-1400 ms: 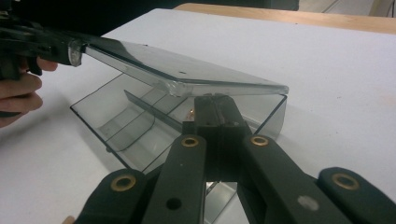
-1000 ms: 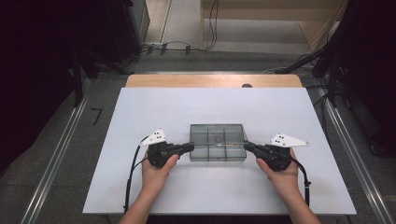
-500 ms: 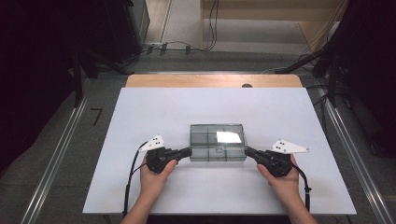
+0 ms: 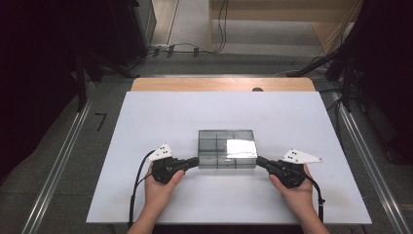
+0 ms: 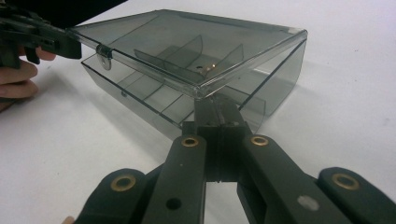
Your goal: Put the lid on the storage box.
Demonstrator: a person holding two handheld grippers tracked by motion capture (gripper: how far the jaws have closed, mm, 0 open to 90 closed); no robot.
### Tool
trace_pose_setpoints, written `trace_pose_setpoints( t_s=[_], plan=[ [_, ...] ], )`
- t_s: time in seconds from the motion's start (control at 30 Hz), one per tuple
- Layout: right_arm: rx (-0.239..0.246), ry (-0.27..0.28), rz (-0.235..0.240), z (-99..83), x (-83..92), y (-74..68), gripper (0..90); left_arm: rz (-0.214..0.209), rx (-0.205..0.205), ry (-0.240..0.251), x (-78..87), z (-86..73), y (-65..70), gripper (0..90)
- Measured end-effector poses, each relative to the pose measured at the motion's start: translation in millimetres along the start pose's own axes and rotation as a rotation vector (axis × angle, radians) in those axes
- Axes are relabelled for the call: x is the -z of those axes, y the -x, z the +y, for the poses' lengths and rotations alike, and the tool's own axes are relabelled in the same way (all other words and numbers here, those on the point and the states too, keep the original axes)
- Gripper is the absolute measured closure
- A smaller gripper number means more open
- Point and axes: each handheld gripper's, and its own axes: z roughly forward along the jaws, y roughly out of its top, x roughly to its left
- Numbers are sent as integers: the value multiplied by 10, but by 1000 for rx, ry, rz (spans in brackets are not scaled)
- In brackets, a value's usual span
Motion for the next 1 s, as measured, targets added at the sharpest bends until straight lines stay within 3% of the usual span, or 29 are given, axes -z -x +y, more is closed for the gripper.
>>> trace_pose_setpoints(
  t_s=[0.23, 0.43, 0.5, 0.77, 0.93, 1.0],
  plan=[
    [10, -9, -22, -35, 27, 21, 883, 10, 3, -10, 60, -35, 8, 900],
    [5, -2, -38, -44, 63, 58, 874, 7, -10, 9, 106, -42, 16, 899],
    [3, 6, -40, -39, 82, 60, 841, 9, -19, 24, 122, -42, 28, 857],
    [33, 61, 21, 2, 202, 82, 494, 84, -78, 96, 274, -46, 51, 552],
    [36, 70, 17, 21, 257, 97, 213, 92, -86, 118, 382, -57, 30, 401],
    [29, 74, 13, 23, 272, 113, 166, 92, -80, 129, 430, -62, 17, 358]
  ],
)
